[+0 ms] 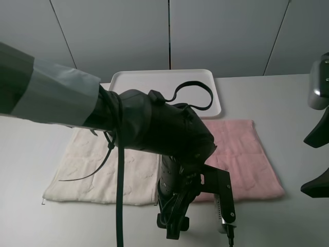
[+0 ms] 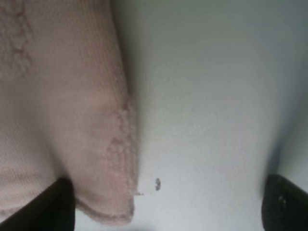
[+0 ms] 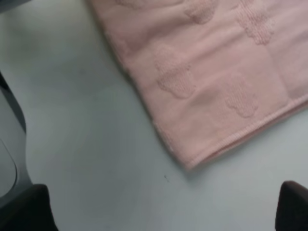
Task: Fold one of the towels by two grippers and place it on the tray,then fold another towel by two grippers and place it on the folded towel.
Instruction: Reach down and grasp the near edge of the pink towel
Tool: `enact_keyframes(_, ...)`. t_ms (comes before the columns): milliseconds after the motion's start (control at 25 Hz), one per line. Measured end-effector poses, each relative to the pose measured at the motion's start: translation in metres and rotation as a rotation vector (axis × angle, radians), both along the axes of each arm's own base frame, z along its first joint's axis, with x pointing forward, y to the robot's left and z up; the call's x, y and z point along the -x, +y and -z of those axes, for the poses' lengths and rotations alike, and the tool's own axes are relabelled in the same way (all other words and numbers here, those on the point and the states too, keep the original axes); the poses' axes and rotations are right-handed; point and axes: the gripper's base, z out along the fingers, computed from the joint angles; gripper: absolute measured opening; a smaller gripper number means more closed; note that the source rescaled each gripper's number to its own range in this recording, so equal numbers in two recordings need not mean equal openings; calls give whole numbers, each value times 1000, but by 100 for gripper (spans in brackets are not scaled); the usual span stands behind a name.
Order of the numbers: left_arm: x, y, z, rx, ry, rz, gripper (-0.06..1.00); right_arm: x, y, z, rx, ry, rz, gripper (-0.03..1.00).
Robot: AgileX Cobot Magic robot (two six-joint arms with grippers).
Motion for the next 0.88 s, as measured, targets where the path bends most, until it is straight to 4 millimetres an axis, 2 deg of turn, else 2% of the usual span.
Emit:
enact_keyframes(200,0,0,0,-1,1,0,99,-4,12,11,62,41,-129,100)
enact_keyframes(480,0,0,0,-1,1,0,99,-17,25,38,91,167,-217,100)
enact_keyframes(680,0,0,0,-4,1,0,99,-24,27,52,101,186,-250,100)
enact_keyframes(880,0,0,0,-4,1,-2,99,-16,24,73,115,190,-281,100)
